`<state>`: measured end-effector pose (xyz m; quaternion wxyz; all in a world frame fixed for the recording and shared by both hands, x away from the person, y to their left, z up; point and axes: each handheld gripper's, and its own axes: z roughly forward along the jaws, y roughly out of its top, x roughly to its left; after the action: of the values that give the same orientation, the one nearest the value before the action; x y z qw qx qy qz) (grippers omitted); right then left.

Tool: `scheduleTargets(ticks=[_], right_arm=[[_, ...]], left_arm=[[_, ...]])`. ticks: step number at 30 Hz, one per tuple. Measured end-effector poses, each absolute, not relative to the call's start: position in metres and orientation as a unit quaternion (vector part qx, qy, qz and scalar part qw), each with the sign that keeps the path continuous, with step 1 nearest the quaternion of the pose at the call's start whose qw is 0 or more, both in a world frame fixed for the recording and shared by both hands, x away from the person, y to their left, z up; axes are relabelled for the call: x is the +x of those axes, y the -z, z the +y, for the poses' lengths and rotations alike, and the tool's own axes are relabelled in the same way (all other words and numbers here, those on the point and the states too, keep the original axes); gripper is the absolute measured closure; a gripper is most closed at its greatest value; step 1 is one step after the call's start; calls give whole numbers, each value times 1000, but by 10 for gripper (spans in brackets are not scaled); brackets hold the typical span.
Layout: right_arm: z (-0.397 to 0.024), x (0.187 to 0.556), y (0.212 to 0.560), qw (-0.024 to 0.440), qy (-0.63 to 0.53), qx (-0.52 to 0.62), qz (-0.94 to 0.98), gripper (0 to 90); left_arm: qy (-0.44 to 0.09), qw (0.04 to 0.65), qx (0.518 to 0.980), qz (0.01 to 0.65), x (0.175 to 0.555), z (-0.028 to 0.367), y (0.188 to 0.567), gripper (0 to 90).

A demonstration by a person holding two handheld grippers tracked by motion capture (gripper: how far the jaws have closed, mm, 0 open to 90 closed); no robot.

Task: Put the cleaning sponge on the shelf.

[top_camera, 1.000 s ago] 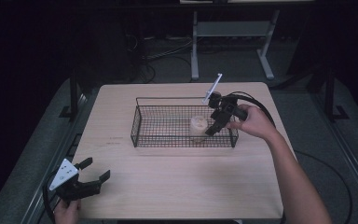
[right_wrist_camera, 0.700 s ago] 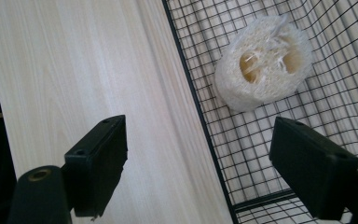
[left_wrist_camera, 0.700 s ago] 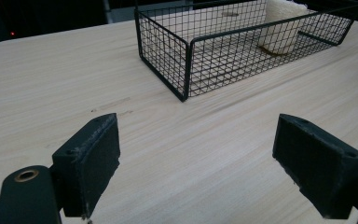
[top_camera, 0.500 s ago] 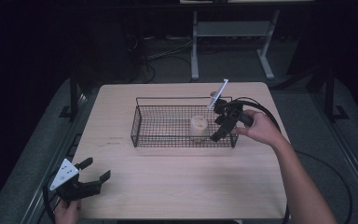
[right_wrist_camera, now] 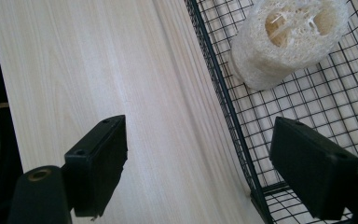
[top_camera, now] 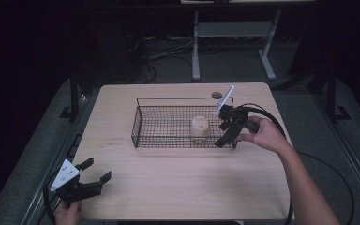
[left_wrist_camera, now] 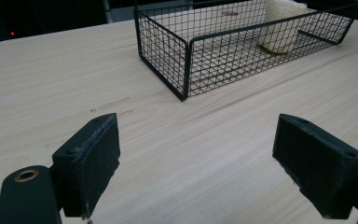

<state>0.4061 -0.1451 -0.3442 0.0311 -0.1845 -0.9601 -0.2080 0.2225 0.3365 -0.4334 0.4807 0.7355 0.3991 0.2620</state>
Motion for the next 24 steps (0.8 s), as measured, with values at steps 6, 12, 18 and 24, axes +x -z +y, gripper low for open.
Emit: scheduleTargets(ticks=[6, 12, 18, 24], right_arm=[[-150, 400, 345, 32, 210, -186, -959, 185], [-156, 394, 348, 30, 212, -185, -959, 185], [-158, 385, 354, 28, 206, -182, -961, 185], [-160, 374, 361, 28, 205, -178, -962, 185]], left_arm=[[-262, 480, 736, 399, 222, 336, 434, 141], [-263, 480, 737, 396, 222, 336, 434, 141], [-263, 479, 738, 396, 222, 336, 434, 141], [-263, 479, 738, 396, 222, 335, 434, 141]])
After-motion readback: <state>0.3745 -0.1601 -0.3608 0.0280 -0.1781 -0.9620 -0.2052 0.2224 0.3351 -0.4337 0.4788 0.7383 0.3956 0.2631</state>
